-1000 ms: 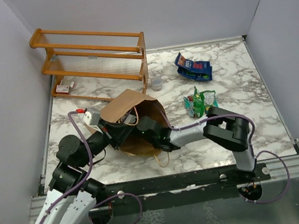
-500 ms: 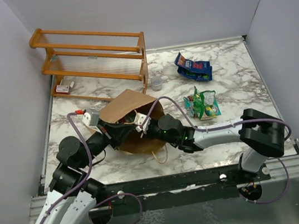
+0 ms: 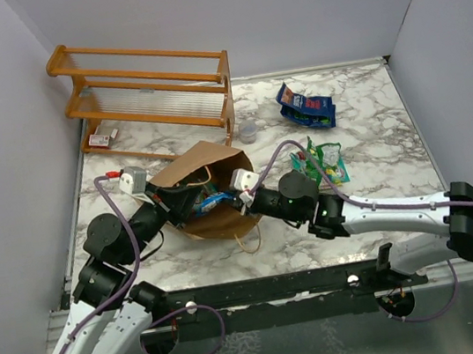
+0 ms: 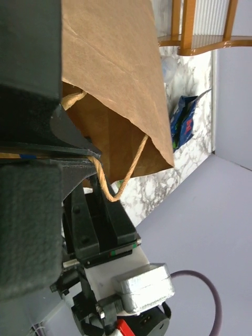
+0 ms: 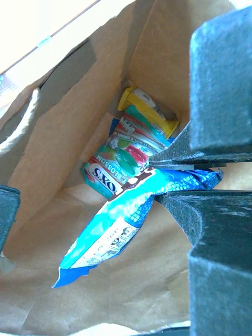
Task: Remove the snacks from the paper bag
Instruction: Take out the snack from the paper bag, then place the snack at the center of the board.
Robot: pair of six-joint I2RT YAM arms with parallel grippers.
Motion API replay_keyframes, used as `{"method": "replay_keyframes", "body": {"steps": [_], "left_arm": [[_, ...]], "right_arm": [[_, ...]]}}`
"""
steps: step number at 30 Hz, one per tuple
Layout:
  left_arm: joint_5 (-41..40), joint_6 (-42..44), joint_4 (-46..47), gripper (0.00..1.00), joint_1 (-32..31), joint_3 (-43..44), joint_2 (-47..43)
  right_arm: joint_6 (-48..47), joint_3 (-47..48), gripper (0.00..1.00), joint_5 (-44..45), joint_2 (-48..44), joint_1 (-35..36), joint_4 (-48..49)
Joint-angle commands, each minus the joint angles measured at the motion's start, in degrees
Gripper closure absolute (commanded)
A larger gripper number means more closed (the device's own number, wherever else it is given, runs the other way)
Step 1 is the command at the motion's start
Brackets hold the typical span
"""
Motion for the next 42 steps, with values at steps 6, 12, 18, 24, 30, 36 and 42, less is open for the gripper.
{"method": "replay_keyframes", "body": {"steps": [6,12,18,24,30,36,42], "left_arm": [[-5.67,4.13,-0.82,1.00,0.28,5.06,1.64],[-8.70,7.11,-1.71,1.00,0.28,5.00,0.96],[-8.48,8.32,0.12,1.00,0.28,1.78,-1.76],[-2.72,6.59,3.36,1.00,0.27,2.24,-1.28],[6.75,0.17,7.42,1.00,0.28,5.42,3.71],[13.74,-3.71,10.36,1.00,0.28,5.33,6.82],[15.73,-4.74,10.57,1.00,0.28,4.82,7.12]], "right_arm": [[5.01,-2.18,0.99,4.01,-19.89,0.25,-9.70],[4.68,-1.75,0.99,20.20,-29.79,0.25,-11.10],[-6.98,-6.01,0.99,53.14,-29.24,0.17,1.70],[9.58,-5.11,0.99,51.36,-21.75,-12.37,-13.88],[27.25,0.07,0.99,34.41,-10.62,-28.24,-24.78],[39.00,5.76,0.99,13.31,0.29,-40.97,-22.29],[39.60,11.57,0.98,-2.50,12.56,-42.29,-19.79]]}}
